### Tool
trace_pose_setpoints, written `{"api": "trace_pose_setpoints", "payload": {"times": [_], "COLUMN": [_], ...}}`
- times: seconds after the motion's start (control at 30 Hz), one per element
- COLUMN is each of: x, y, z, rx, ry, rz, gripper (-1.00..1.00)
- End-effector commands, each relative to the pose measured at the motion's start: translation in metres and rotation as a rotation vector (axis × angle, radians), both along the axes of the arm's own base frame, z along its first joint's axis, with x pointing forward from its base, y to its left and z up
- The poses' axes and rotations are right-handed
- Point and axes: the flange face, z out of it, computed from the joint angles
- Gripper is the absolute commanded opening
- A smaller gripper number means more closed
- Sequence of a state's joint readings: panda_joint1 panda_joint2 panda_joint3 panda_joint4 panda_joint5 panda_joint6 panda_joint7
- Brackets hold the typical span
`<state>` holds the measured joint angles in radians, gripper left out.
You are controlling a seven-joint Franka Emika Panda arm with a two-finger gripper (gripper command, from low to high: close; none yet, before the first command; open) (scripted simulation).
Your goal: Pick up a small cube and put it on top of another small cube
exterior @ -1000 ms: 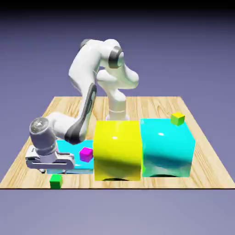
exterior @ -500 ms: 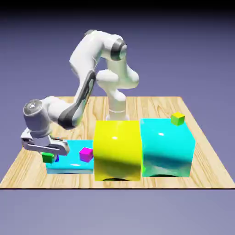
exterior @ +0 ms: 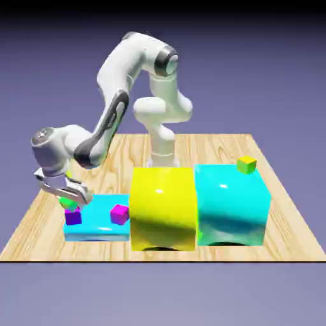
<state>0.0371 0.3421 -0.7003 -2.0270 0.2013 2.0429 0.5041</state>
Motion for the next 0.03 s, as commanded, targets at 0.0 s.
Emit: {"api": "trace_pose_setpoints", "payload": {"times": [0.0], "x": [0.0007], "y": [-0.0008], "z": [0.0103], "rx": [-0.001], "ry": [0.001], "rz": [-0.001], "gripper": [1.00]}}
